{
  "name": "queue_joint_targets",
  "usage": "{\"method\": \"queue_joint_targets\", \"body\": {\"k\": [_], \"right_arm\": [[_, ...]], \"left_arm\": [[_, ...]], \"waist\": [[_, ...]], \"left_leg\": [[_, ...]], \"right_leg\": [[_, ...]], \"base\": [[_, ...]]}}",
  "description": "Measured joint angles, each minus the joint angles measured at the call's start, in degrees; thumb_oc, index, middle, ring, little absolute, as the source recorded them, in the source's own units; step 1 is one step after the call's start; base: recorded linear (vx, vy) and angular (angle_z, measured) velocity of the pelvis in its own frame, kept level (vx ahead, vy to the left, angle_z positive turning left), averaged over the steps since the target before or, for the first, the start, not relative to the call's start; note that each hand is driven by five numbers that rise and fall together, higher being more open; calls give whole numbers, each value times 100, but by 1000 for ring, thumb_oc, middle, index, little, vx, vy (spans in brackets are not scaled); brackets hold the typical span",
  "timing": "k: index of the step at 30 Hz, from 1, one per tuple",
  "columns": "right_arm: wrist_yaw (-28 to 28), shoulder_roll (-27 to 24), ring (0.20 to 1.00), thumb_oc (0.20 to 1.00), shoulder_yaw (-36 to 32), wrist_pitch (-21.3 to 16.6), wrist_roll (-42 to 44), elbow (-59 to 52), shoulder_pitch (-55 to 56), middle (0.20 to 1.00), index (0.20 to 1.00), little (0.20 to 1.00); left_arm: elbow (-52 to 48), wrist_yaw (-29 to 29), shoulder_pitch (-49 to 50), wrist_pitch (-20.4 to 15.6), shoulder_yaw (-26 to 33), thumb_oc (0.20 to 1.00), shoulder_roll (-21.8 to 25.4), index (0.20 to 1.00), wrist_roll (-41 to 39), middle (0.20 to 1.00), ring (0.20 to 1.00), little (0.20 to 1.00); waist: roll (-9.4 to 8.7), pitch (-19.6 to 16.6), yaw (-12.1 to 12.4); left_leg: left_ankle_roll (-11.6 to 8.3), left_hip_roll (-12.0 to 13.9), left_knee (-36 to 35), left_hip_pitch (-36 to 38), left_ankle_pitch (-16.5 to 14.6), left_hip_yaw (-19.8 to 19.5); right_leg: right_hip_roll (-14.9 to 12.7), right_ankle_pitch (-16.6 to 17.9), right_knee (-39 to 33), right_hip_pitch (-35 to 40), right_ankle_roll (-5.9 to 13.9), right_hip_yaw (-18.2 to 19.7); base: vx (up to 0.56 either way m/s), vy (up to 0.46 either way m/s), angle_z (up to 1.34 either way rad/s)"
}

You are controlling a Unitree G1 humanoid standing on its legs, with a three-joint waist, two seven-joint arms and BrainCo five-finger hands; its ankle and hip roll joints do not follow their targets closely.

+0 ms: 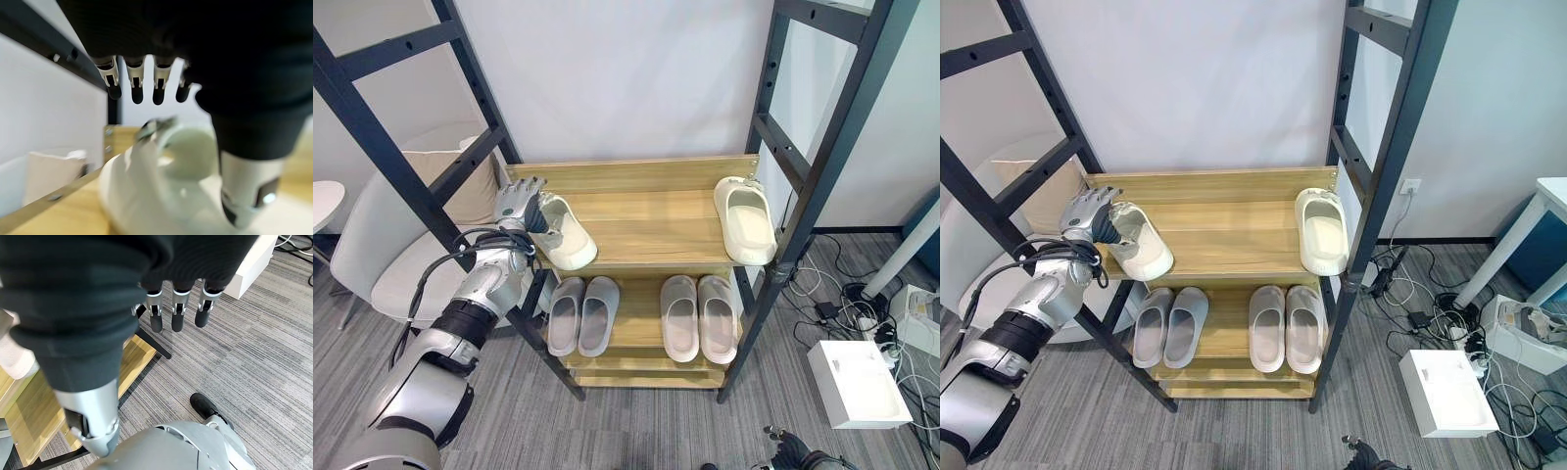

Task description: Arrange the slippers neatly on the shoe rack.

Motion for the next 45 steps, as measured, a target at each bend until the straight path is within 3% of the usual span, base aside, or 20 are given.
{"method": "queue_joint_targets", "body": {"k": [4, 5, 6, 7, 8, 16, 24, 32, 38, 45], "right_arm": [[-7, -18, 1000, 1000, 105, -21, 4, 0, -14, 1000, 1000, 1000], [-7, -52, 1000, 1000, 174, -49, 4, 0, -40, 1000, 1000, 1000], [-7, -67, 1000, 1000, 199, -74, 3, 0, -55, 1000, 1000, 1000], [-4, -67, 1000, 1000, 213, -94, 2, 0, -67, 1000, 1000, 1000], [-5, -66, 1000, 1000, 217, -97, 3, 0, -75, 1000, 1000, 1000], [-21, -130, 1000, 1000, 449, -228, 9, -1, -186, 1000, 1000, 1000], [-27, -134, 1000, 1000, 625, -267, 19, 0, -273, 1000, 1000, 1000], [-73, -85, 1000, 1000, 626, -346, 118, -1, -284, 1000, 1000, 1000], [-169, -68, 1000, 1000, 597, -384, 120, 1, -278, 1000, 1000, 1000], [-226, -34, 1000, 1000, 341, -391, 119, 5, -276, 1000, 1000, 1000]], "left_arm": [[758, 2, -478, 11, -444, 1000, -158, 1000, 37, 1000, 1000, 1000], [1029, -15, -629, 5, -543, 598, -225, 598, 71, 598, 598, 598], [1184, -35, -713, 15, -623, 501, -269, 501, 70, 501, 501, 501], [1317, -57, -768, 11, -727, 263, -304, 263, 187, 263, 263, 263], [1414, -38, -806, 15, -785, 200, -332, 200, 249, 200, 200, 200], [2280, 97, -1428, 70, -1237, 200, -539, 200, 684, 200, 200, 200], [2219, 109, -1535, 46, -1355, 200, -625, 200, 680, 200, 200, 200], [599, 164, -1420, -208, -1330, 200, -306, 200, 674, 200, 200, 200], [-403, 268, -1242, -322, -1293, 200, -214, 200, 677, 200, 200, 200], [-1418, 461, -1162, -609, -1140, 200, 240, 200, 679, 200, 200, 200]], "waist": [[20, -13, -2], [41, -27, -14], [59, -39, -13], [78, -52, -32], [91, -61, -33], [106, -81, -136], [90, -74, -137], [-56, 16, -90], [-60, 27, -113], [-31, 100, -120]], "left_leg": [[-35, -2, -2, 3, -26, 12], [-35, -1, -2, 1, -27, 16], [-35, -2, -3, 0, -27, 13], [-35, -1, -3, -3, -27, 16], [-35, 0, -3, -6, -27, 16], [-33, 2, -2, -23, -32, 70], [-6, 4, -1, -19, -40, 132], [21, -6, 1, -34, -26, 115], [24, 1, 2, -29, -26, 102], [20, 3, 0, -5, -29, 112]], "right_leg": [[-2, 0, 0, -13, 0, -2], [-2, 1, 0, -19, 0, 3], [-2, 1, 1, -16, 0, 2], [-2, 2, 1, -25, 1, 7], [-2, 2, 1, -31, 1, 11], [3, 12, 2, -98, 0, 123], [0, 9, 4, -112, 0, 141], [-5, 8, 4, -87, 1, 136], [0, 6, 3, -84, 3, 128], [-2, 4, 1, -86, 6, 143]], "base": [[0, 0, 0], [0, 0, 0], [0, 0, 0], [0, 0, 0], [11, 6, -5], [5, 9, -7], [4, 4, -2], [0, 0, 0], [0, 0, 0], [0, 0, 0]]}}
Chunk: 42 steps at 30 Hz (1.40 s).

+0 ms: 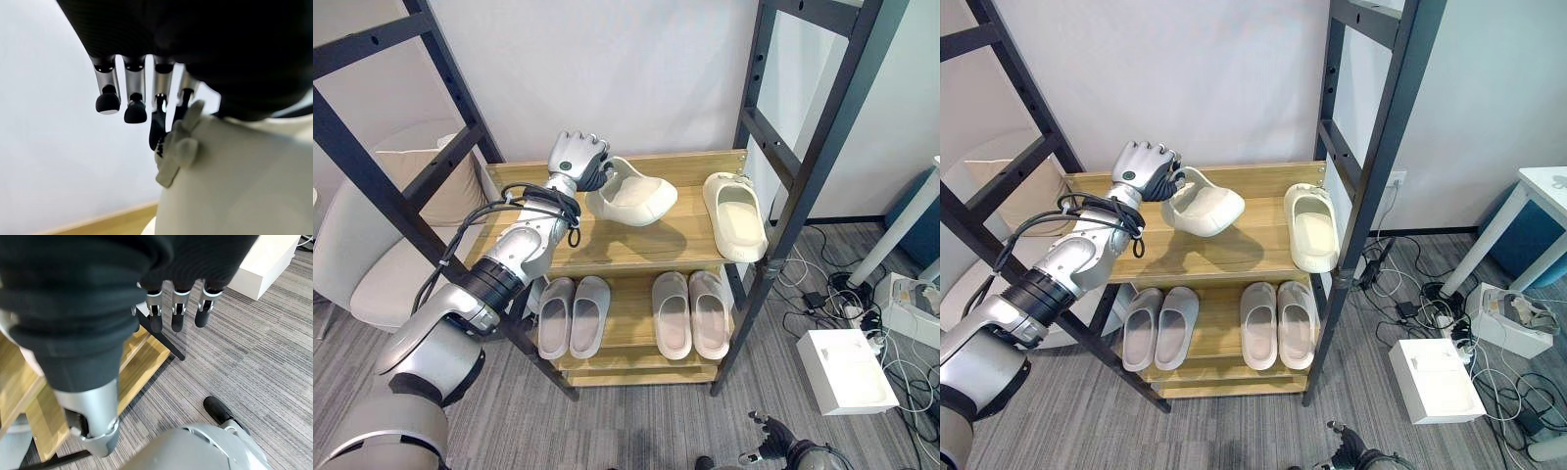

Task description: Arrange the slippers neatly on the shoe rack.

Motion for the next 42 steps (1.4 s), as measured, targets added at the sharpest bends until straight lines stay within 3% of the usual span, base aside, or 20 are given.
{"method": "queue_joint_targets", "body": {"k": [6, 14, 22, 27, 34, 42], "right_arm": [[-62, 5, 1000, 1000, -145, -2, -1, 196, 54, 1000, 1000, 1000], [-201, 6, 1000, 1000, -154, -50, -1, 245, 58, 1000, 1000, 1000], [-361, -12, 1000, 1000, -202, -122, 1, 359, 43, 1000, 1000, 1000], [-532, -30, 1000, 1000, -369, -241, 3, 575, 21, 1000, 1000, 1000], [-727, -98, 1000, 1000, -378, -336, 10, 820, -55, 1000, 1000, 1000], [-924, -147, 1000, 1000, -377, -341, 125, 943, -86, 1000, 1000, 1000]], "left_arm": [[-250, 150, 82, -189, 69, 200, 337, 200, 3, 200, 200, 200], [-138, 212, 90, -206, 4, 200, 368, 200, 237, 200, 200, 200], [350, 429, 49, -294, -542, 200, 389, 200, 327, 200, 200, 200], [854, 602, -231, -394, -1372, 200, 389, 200, 506, 200, 200, 200], [1359, 853, -374, -446, -1560, 200, 212, 200, 507, 200, 200, 200], [1930, 1070, -796, -405, -1827, 200, -142, 200, 675, 200, 200, 200]], "waist": [[95, 63, -8], [182, 91, -78], [378, 99, -332], [602, 141, -523], [881, 233, -752], [910, 236, -922]], "left_leg": [[-28, 3, 0, 6, -19, 16], [-4, 1, 4, 10, -9, 86], [-6, 1, -1, 7, -38, 228], [-11, -2, -1, -3, -62, 317], [-85, 4, -3, -12, -132, 436], [-73, 1, -2, -32, -143, 539]], "right_leg": [[1, 0, 0, -10, -1, 8], [-2, 1, 0, -50, -1, 97], [-10, 10, 0, -112, 1, 195], [-11, 27, 1, -181, 2, 315], [-7, 30, 2, -262, 2, 451], [-14, 30, 5, -324, 3, 516]], "base": [[0, 0, 0], [-5, -6, -4], [5, -1, -8], [3, 0, -12], [6, -8, -9], [3, -11, -6]]}}
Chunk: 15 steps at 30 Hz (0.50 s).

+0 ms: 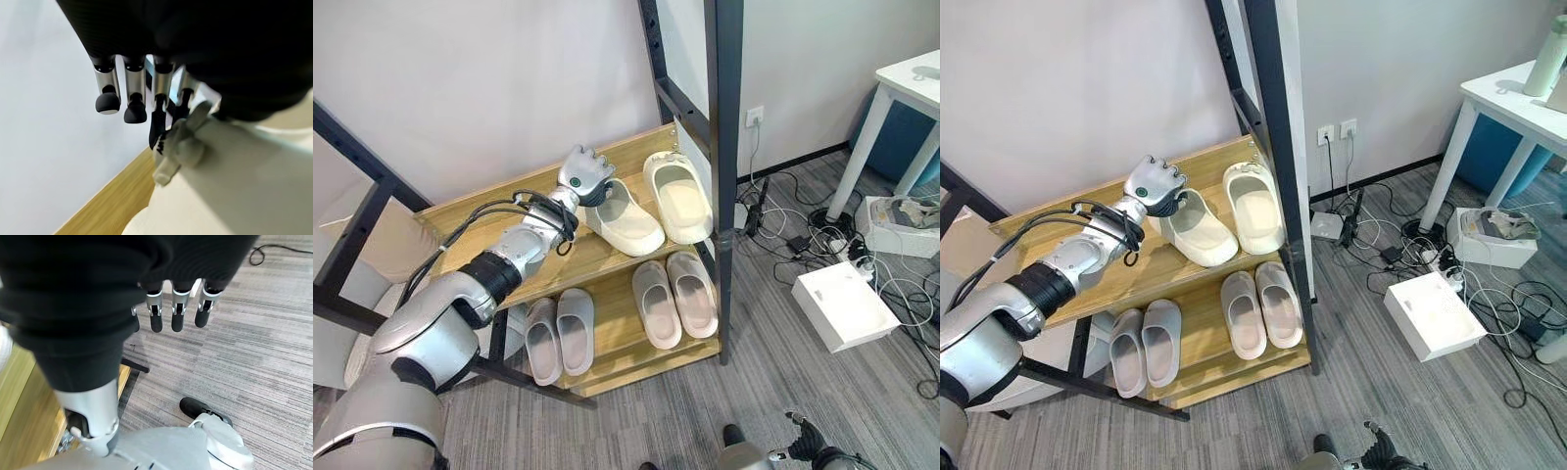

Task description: Arrange the slippers neatly on the shoe rack.

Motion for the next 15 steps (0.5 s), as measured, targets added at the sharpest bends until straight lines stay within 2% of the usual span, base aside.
{"method": "queue_joint_targets", "body": {"k": [10, 15], "right_arm": [[-188, -18, 1000, 1000, -9, -29, 110, 188, -104, 1000, 1000, 1000], [-263, -46, 1000, 1000, -25, -45, 170, 195, -91, 1000, 1000, 1000]], "left_arm": [[547, 186, -235, 155, -102, 200, -293, 200, 0, 200, 200, 200], [708, 228, -272, 235, -130, 200, -392, 200, -4, 200, 200, 200]], "waist": [[59, 0, -89], [87, 1, -106]], "left_leg": [[-8, -11, -1, -76, -14, 77], [-74, -13, -2, -88, -82, 152]], "right_leg": [[-2, 20, 6, -124, 12, 109], [-10, 29, -2, -165, 26, 162]], "base": [[3, -5, -3], [5, -3, -6]]}}
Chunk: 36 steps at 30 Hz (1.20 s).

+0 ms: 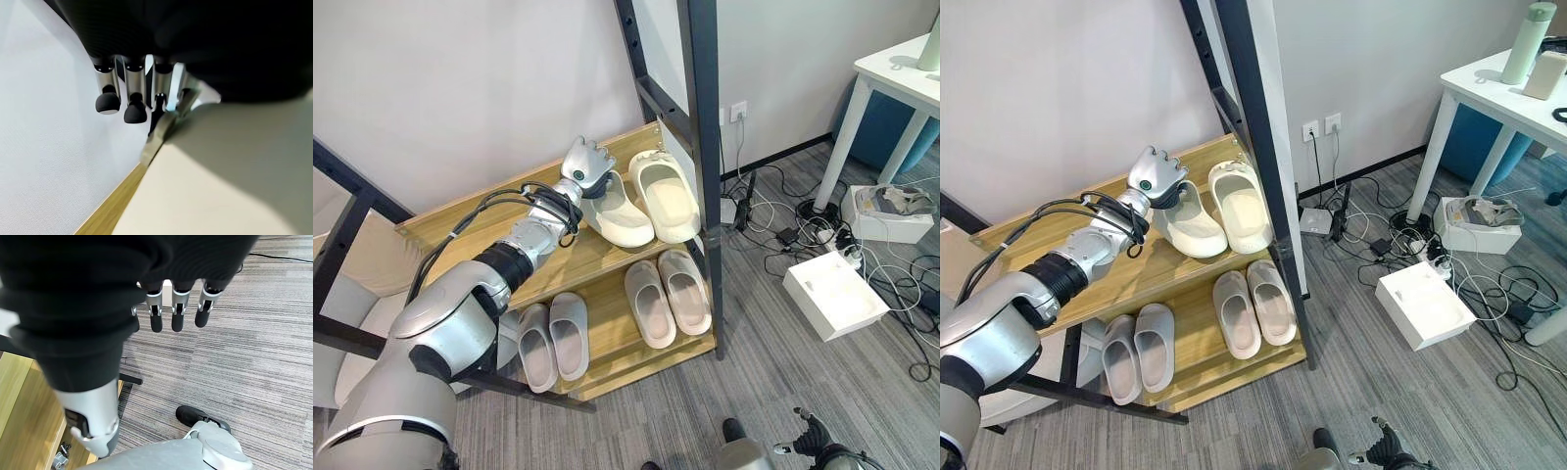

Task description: Arrange the slippers neatly on the shoe rack.

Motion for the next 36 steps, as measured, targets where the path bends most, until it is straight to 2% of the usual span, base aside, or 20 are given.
{"method": "queue_joint_targets", "body": {"k": [12, 26, 36], "right_arm": [[-50, 15, 1000, 1000, 35, -77, 54, 54, -58, 1000, 1000, 1000], [-125, 196, 1000, 1000, 45, -106, 77, 215, -116, 1000, 1000, 1000], [-165, 209, 1000, 1000, 47, -105, 105, 215, -117, 1000, 1000, 1000]], "left_arm": [[-233, 103, 6, -9, 31, 200, 8, 200, -48, 200, 200, 200], [-325, 217, 45, -18, 123, 200, -22, 200, -47, 200, 200, 200], [-533, 217, 129, -24, 196, 200, -10, 200, -47, 200, 200, 200]], "waist": [[-18, 15, 95], [-171, 132, 128], [-169, 133, 186]], "left_leg": [[65, -21, 1, -1, 33, -37], [89, -21, 1, 70, 50, -129], [91, -24, 3, 89, 51, -133]], "right_leg": [[0, 1, 28, 20, 0, -45], [4, -7, 14, 128, 2, -110], [3, 22, 28, 188, -40, -117]], "base": [[-2, -5, 1], [-3, -3, 2], [0, 0, 0]]}}
